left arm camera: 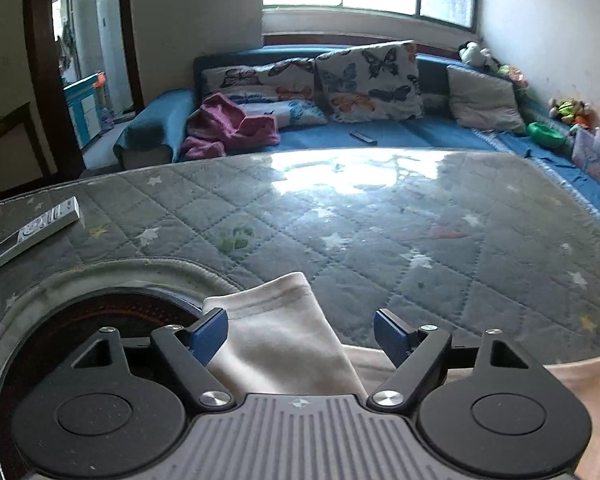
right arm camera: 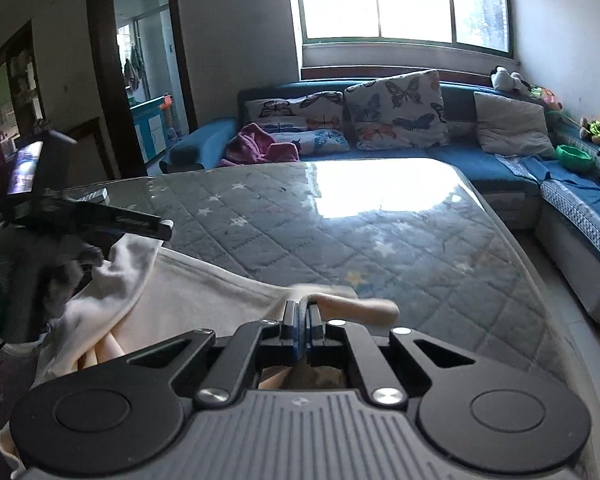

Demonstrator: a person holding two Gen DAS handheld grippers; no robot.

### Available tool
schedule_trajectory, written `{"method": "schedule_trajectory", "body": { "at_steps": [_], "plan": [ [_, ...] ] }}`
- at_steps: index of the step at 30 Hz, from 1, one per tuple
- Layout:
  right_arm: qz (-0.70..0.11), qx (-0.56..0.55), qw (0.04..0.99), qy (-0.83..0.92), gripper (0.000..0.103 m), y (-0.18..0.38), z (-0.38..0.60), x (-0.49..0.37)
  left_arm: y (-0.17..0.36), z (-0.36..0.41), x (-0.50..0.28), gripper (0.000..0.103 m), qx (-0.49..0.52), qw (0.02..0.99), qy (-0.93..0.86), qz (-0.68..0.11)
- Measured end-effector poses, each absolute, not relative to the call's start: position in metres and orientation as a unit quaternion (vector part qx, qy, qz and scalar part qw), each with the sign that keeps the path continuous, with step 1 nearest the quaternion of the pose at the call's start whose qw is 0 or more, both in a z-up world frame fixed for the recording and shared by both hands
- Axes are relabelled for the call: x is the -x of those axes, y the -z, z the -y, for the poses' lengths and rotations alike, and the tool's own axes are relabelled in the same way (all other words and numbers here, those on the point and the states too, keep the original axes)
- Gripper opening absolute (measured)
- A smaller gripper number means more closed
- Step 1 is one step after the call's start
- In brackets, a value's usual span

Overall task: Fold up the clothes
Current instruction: 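Grasp a sweatshirt edge with the left gripper while the right gripper grasps another edge, then lift the sweatshirt with both grippers and spread it flat across the table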

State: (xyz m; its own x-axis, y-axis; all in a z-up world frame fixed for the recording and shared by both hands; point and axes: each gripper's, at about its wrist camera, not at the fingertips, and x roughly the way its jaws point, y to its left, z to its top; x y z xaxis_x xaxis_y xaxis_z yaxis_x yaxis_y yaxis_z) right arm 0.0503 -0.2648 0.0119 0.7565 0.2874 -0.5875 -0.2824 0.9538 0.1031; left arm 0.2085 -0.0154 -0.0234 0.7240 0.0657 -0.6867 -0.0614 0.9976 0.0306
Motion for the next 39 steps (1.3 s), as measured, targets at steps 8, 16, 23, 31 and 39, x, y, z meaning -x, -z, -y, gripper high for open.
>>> {"method": "schedule_trajectory", "body": {
  "at_steps": [8, 16, 23, 31, 39],
  "plan": [
    [-0.317, -0.024, 0.937, -0.144, 0.003, -0.004, 0.273, -0.044, 0.034, 0.007, -0.223, 0.033, 0.009, 0.924, -0.048, -0.379],
    [-0.305, -0.044, 0.944, -0.121, 0.003, -0.003, 0.289, -0.026, 0.011, -0.026, -0.197, 0.005, 0.056, 0.934, -0.046, -0.349],
    [-0.287, -0.052, 0.952, -0.091, 0.003, -0.012, 0.31, 0.0, -0.031, -0.08, -0.124, 0.005, 0.107, 0.95, -0.064, -0.288],
    [-0.275, -0.057, 0.959, -0.049, 0.003, -0.015, 0.337, 0.028, -0.058, -0.142, -0.031, 0.005, 0.126, 0.953, -0.117, -0.249],
    [-0.267, -0.045, 0.963, 0.003, 0.003, -0.017, 0.362, 0.053, -0.052, -0.184, 0.041, 0.005, 0.112, 0.943, -0.161, -0.27]
  ]
}}
